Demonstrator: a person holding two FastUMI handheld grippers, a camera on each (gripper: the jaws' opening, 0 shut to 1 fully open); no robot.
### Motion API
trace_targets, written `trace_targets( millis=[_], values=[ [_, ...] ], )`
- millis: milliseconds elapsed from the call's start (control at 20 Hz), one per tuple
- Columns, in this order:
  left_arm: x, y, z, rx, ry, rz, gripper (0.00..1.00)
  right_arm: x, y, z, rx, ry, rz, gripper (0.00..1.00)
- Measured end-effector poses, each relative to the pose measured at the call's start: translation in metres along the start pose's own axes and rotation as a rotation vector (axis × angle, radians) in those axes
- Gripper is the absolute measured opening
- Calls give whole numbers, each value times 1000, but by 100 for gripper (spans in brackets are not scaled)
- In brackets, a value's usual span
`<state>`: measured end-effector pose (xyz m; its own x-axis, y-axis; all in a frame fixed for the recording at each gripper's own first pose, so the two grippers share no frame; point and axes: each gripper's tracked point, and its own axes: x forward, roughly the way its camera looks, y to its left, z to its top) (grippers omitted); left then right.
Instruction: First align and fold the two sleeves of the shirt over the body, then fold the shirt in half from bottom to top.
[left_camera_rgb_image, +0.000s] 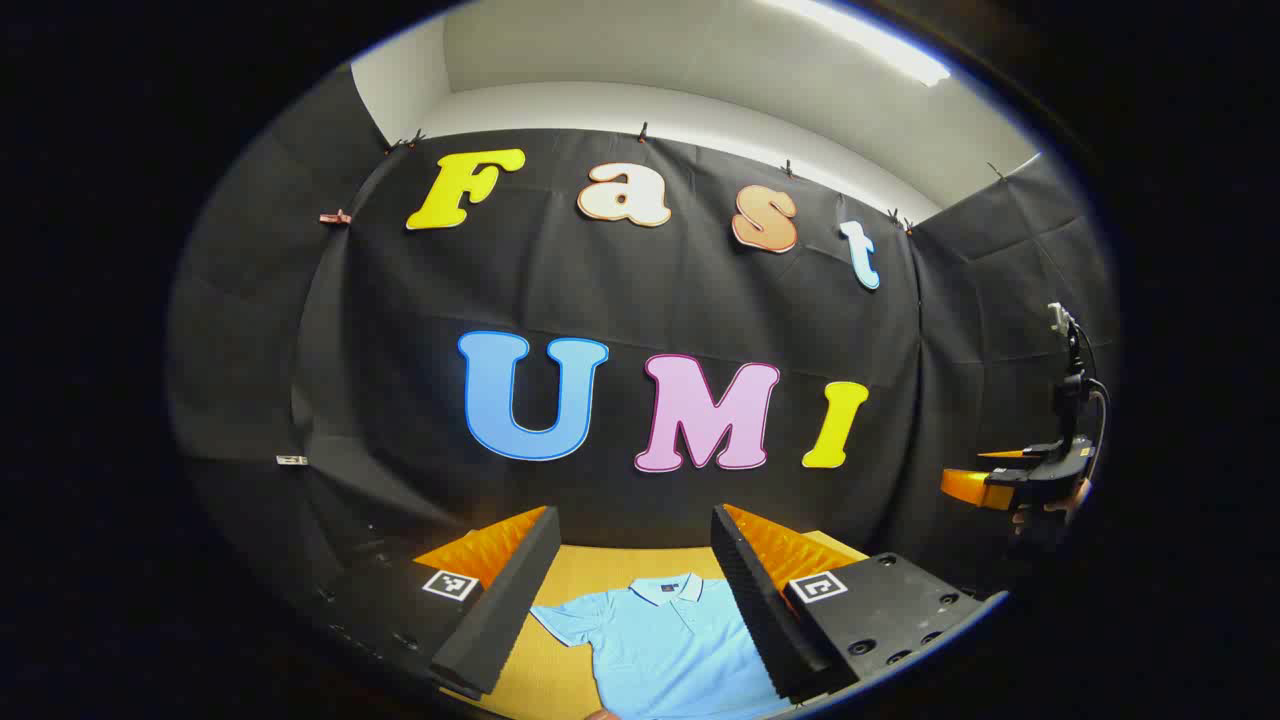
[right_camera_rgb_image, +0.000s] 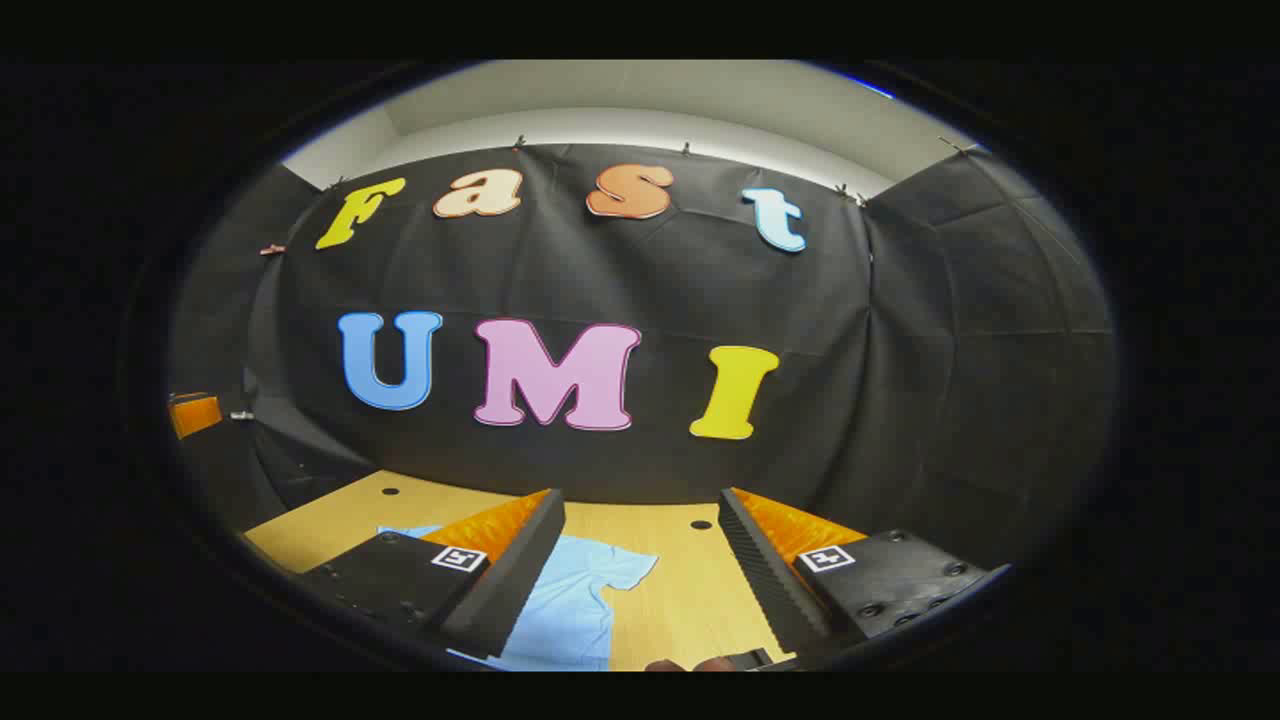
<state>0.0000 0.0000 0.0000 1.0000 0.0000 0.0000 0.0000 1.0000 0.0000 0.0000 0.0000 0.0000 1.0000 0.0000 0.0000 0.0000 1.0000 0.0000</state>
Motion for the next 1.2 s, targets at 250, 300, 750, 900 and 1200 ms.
trace_targets(
  millis=[250,300,750,900,1200],
  values=[
    [-3,2,3,0,-5,0,97,-1,3,7,-14,-15,19,96],
    [-4,2,4,5,-9,-1,97,-2,4,8,-18,-19,24,95],
    [-15,5,12,37,-29,14,97,-3,22,14,-33,-31,57,95],
    [-16,9,14,41,-33,24,97,-4,25,16,-34,-35,73,95],
    [-21,12,15,33,-59,16,97,16,23,8,-71,23,76,97]
  ],
)
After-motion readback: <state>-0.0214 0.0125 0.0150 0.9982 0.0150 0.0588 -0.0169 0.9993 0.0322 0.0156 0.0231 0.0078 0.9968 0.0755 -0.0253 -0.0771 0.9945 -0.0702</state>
